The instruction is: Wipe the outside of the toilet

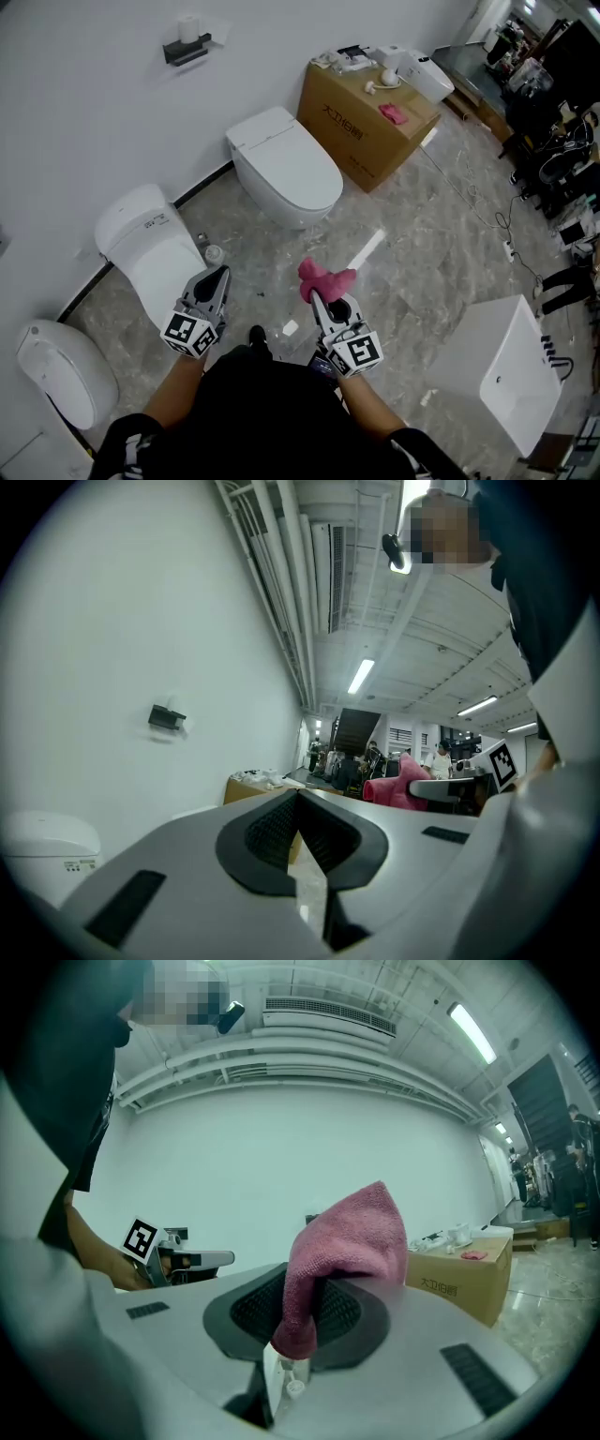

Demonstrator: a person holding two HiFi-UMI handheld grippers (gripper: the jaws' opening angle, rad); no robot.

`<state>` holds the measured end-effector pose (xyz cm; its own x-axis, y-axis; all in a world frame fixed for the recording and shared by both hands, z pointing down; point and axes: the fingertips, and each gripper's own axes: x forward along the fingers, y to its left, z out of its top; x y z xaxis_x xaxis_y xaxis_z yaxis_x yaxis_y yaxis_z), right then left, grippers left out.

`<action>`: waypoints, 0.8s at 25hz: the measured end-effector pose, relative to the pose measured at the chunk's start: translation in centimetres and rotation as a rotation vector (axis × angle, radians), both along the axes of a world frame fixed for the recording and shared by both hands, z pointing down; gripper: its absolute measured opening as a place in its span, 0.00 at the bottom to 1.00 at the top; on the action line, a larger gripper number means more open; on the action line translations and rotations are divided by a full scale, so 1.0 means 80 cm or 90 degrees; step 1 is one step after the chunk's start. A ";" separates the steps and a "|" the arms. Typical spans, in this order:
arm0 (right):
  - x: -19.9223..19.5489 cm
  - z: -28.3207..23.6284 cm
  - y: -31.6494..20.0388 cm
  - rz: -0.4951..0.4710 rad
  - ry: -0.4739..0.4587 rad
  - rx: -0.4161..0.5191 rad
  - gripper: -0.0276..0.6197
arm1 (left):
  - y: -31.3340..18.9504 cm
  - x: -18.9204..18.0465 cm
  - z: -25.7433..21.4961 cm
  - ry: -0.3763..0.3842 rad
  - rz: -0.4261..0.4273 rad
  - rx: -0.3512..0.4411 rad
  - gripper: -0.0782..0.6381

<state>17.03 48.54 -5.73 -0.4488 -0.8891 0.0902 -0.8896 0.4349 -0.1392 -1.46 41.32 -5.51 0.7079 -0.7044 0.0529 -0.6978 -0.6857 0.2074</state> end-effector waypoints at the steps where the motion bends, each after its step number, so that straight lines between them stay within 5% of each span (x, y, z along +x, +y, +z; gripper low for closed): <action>1: 0.003 -0.002 -0.016 0.004 -0.001 0.003 0.15 | -0.016 0.004 0.000 0.001 0.001 0.001 0.13; 11: 0.016 0.021 -0.142 -0.010 0.010 0.002 0.15 | -0.134 0.034 0.021 -0.005 -0.004 0.004 0.13; 20: 0.040 0.063 -0.301 -0.083 0.000 -0.006 0.15 | -0.272 0.068 0.050 0.001 -0.055 -0.001 0.13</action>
<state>20.25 24.49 -0.72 -0.5609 -0.8220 0.0984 -0.8254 0.5461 -0.1433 3.99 19.55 -1.47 0.6445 -0.7628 0.0531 -0.7540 -0.6224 0.2102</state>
